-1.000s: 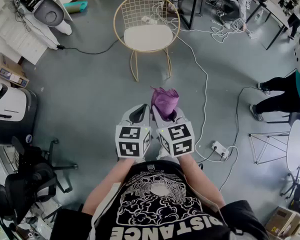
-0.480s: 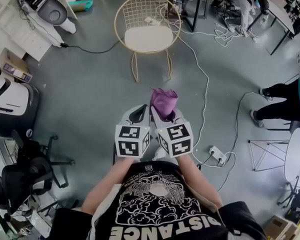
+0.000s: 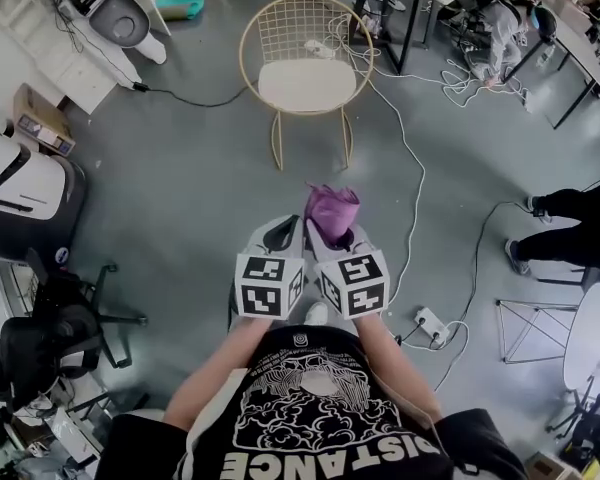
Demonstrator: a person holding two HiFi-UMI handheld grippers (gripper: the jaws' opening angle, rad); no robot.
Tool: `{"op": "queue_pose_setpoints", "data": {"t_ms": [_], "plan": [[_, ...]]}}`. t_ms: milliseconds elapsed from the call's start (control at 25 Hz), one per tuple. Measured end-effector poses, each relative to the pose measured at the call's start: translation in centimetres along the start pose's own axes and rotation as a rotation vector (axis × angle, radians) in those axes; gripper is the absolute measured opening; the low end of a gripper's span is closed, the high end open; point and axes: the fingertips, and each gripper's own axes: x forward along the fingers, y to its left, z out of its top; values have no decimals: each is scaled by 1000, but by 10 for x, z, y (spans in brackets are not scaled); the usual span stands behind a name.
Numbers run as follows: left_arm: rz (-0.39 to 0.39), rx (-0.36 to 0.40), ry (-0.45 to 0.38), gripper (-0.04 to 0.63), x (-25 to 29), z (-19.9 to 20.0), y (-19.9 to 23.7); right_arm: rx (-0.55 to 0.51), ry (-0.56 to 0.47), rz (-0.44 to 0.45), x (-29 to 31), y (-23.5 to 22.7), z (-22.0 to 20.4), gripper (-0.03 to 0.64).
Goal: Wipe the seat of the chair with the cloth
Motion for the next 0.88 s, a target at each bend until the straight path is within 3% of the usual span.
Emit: {"op": "queue_pose_setpoints", "data": {"t_ms": [360, 880], "plan": [[-45, 0, 8, -2, 37, 16, 16, 18, 5, -11, 30, -19, 12, 58], [-157, -22, 26, -2, 110, 88, 117, 8, 86, -119, 146, -39, 73, 58]]}}
